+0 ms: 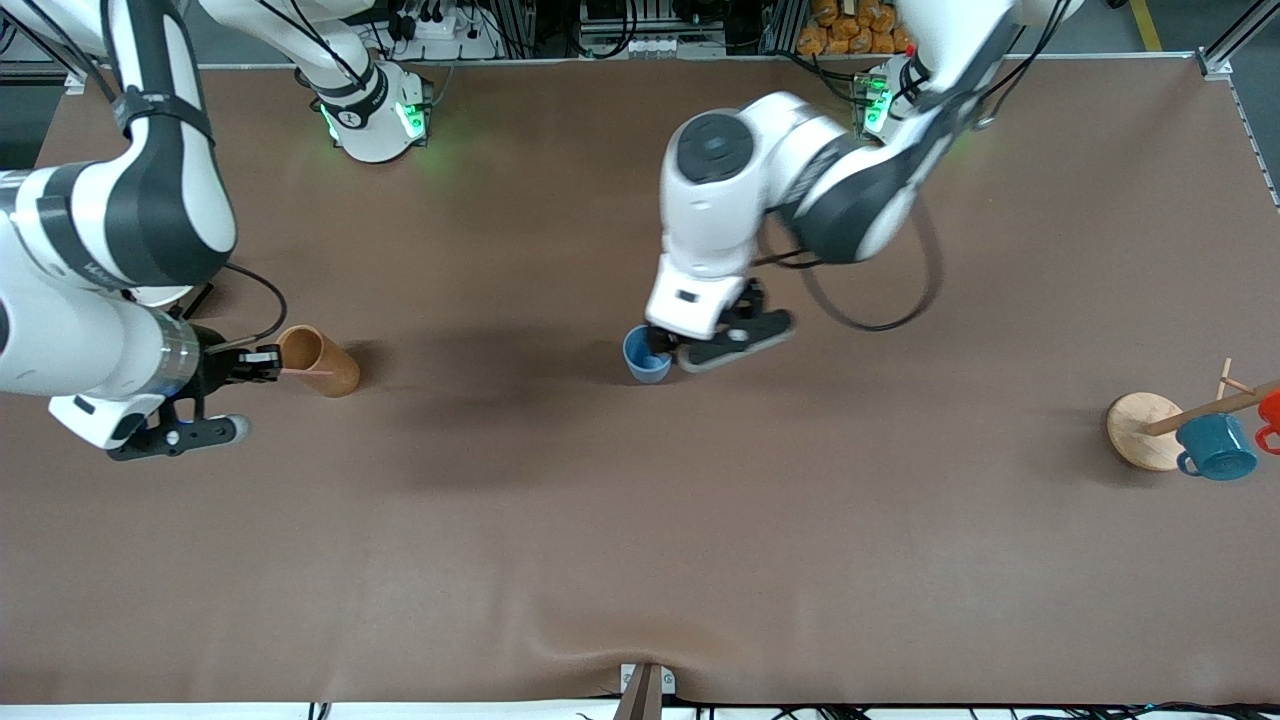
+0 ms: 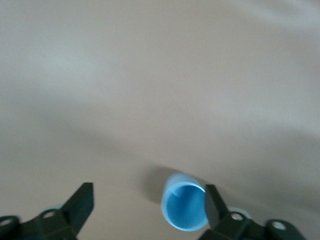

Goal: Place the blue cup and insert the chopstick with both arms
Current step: 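Carry the blue cup to mid-table with the left gripper and set it down, then open the left gripper and lift it away from the blue cup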

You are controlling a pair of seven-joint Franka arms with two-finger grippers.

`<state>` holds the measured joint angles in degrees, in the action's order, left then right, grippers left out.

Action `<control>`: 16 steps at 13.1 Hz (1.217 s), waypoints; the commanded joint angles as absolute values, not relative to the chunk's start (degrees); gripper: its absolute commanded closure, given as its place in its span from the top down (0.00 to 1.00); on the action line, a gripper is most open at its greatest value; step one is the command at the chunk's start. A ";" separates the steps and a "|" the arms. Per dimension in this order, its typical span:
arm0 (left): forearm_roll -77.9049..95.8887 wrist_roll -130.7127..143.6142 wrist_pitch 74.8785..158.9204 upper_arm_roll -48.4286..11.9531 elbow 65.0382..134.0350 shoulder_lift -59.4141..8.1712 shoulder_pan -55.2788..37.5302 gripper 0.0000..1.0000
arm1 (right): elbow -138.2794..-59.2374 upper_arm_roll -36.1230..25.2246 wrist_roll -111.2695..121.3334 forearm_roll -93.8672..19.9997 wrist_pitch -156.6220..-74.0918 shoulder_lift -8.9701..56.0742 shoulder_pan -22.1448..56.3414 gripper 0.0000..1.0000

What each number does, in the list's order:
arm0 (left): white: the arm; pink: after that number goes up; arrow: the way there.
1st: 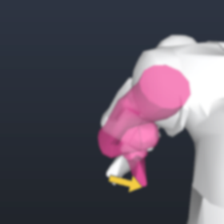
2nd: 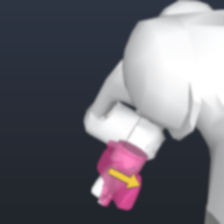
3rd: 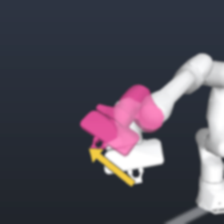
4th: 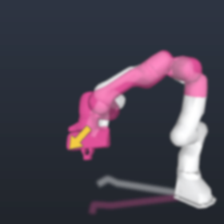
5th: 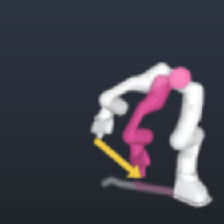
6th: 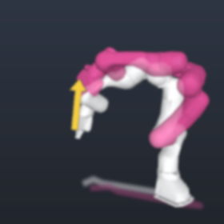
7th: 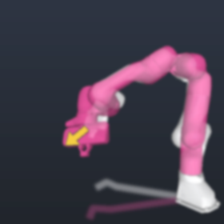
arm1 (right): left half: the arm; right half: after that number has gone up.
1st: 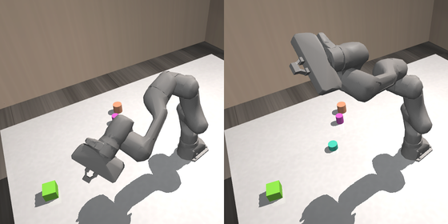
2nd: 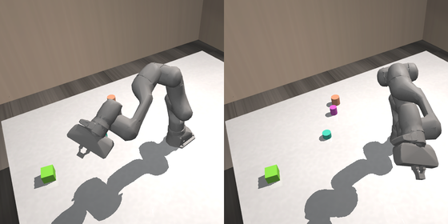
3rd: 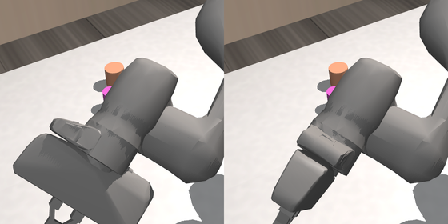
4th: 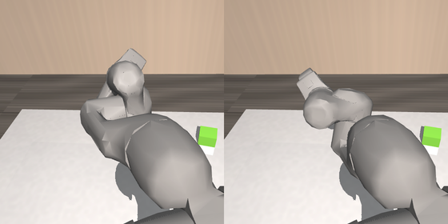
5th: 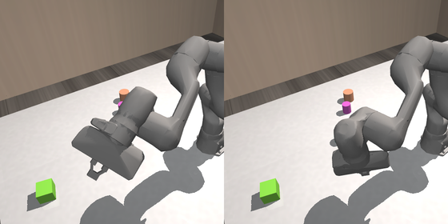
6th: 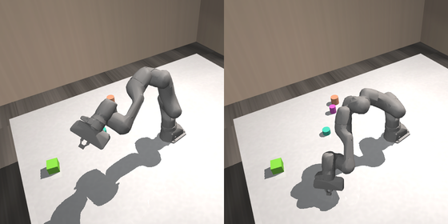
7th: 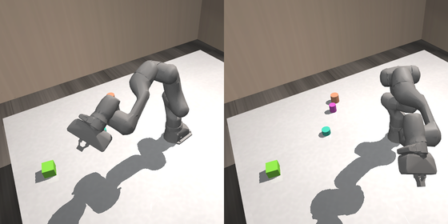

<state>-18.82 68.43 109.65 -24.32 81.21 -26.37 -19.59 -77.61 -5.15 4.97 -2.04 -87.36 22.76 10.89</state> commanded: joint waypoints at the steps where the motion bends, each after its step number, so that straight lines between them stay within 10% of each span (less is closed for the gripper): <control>1: -19.34 61.47 107.06 -24.70 81.83 -20.93 -12.86 1.00 | -77.70 -5.27 5.27 -1.40 -87.01 21.88 11.51 0.00; 16: -2.49 17.77 91.58 -24.26 82.44 -7.04 14.93 1.00 | -77.87 -5.10 -12.18 -7.91 -103.44 23.11 33.38 0.00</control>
<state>-6.17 21.29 92.48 -24.42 80.97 -10.12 12.68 -77.71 -4.44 -6.60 -6.77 -101.66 22.98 30.66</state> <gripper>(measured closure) 0.000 0.899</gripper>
